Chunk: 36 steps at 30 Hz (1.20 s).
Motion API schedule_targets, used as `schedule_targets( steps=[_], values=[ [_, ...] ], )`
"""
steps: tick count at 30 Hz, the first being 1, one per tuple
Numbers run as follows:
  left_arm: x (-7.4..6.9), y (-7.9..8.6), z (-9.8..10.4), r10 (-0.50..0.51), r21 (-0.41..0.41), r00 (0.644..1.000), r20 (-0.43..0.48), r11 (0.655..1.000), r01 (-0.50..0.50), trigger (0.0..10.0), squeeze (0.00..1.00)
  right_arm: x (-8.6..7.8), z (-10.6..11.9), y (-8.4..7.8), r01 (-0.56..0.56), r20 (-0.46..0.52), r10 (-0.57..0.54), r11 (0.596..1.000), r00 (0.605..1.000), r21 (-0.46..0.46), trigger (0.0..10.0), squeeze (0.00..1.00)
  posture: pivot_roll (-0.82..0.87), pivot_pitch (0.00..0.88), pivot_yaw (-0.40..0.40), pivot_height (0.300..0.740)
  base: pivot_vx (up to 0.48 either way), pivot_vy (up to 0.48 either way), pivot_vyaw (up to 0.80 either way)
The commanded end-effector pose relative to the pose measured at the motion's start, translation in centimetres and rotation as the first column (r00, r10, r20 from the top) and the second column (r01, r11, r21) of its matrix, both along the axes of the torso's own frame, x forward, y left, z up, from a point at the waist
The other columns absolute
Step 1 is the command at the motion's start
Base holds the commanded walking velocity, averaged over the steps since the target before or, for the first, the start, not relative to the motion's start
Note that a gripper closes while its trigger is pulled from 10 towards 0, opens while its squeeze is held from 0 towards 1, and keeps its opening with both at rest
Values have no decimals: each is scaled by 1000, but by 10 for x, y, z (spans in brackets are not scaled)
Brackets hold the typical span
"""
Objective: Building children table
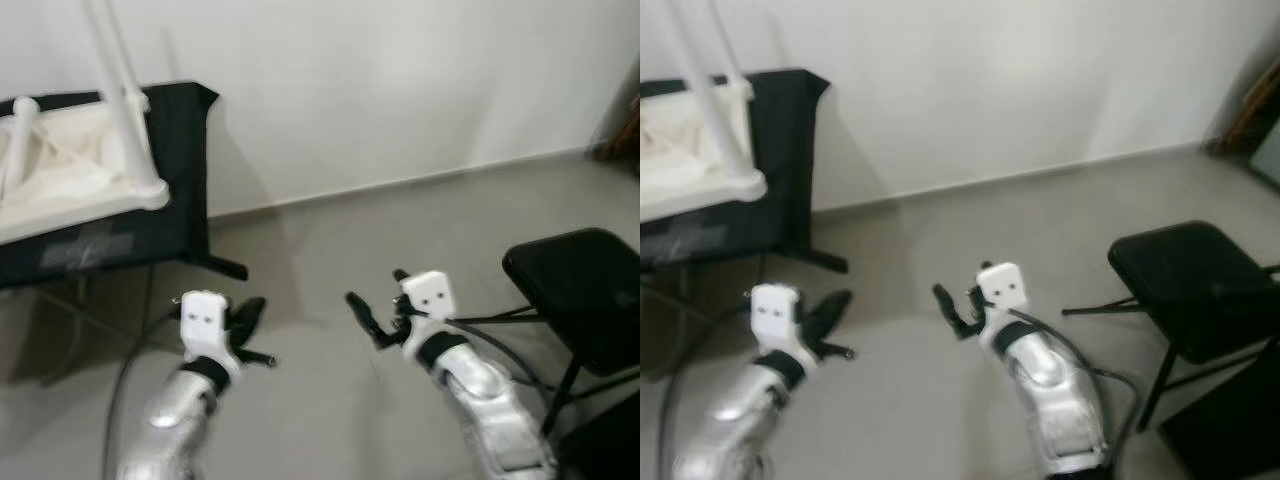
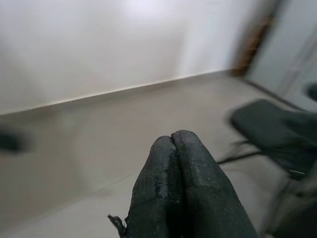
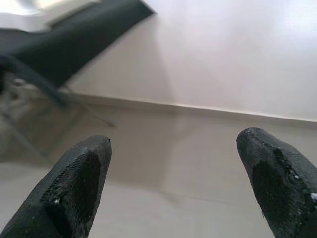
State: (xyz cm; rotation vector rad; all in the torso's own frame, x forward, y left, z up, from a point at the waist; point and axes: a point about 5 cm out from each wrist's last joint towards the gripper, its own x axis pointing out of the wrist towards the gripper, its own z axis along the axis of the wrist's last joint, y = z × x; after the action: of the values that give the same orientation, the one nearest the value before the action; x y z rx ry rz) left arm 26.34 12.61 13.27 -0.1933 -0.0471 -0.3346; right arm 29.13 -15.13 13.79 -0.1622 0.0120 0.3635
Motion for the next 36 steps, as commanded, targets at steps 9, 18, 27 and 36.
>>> schedule_targets(
  steps=[9,18,27,36],
  values=[
    [0,6,-2,22,25,1000,-1,999,-22,10000,0,1,-2,5,-7,-1,7,1000,1000,-5,10000,0,-74,148,8,740,0,0,0],
    [0,7,-1,37,18,999,12,999,-37,10000,0,3,-4,3,10,-5,-11,1000,1000,-30,10000,0,-77,148,7,740,0,0,0],
    [0,6,0,26,8,999,21,1000,-26,10000,0,3,-4,3,11,-7,-11,999,1000,-33,10000,0,-81,147,8,740,302,0,0],
    [0,6,0,15,9,1000,24,1000,-15,10000,0,3,-5,4,7,-11,-7,999,1000,-32,10000,0,-83,144,11,740,393,0,0]
  ],
)
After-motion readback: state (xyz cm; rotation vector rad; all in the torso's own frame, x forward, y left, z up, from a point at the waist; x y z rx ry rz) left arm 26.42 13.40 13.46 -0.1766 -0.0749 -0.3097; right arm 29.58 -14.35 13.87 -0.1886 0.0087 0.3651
